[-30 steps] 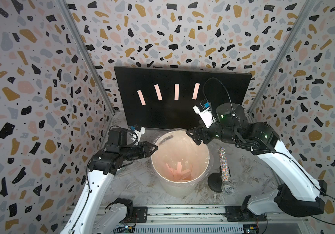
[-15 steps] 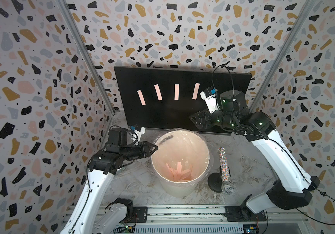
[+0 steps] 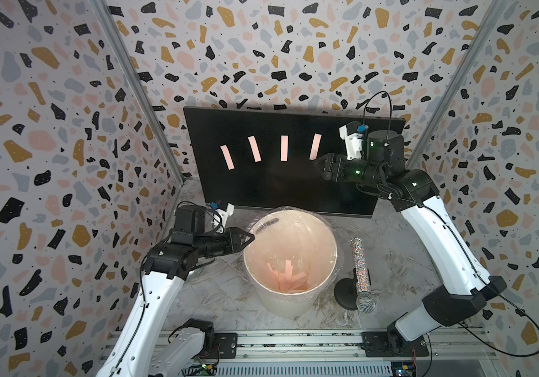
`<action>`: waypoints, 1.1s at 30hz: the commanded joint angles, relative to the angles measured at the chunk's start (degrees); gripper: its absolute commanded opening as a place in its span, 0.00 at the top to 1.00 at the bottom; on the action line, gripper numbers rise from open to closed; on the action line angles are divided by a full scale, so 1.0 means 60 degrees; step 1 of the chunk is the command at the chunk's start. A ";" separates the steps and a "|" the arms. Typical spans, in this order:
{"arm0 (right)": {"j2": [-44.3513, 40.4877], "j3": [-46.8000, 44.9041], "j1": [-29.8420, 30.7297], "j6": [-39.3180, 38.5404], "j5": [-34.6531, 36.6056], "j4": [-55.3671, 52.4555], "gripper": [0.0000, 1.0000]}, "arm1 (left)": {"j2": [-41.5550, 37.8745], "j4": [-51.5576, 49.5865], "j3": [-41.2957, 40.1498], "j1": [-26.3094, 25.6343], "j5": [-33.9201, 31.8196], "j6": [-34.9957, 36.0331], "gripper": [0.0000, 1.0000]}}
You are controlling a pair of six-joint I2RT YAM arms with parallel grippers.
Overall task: Remove the sticky note from the monitor
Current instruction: Tear off the sticky note from the monitor.
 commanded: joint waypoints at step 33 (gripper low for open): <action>0.0964 0.0064 -0.0339 0.1861 -0.1095 0.2299 0.64 | 0.0149 0.0117 -0.0096 -0.0041 0.0112 0.0148 0.70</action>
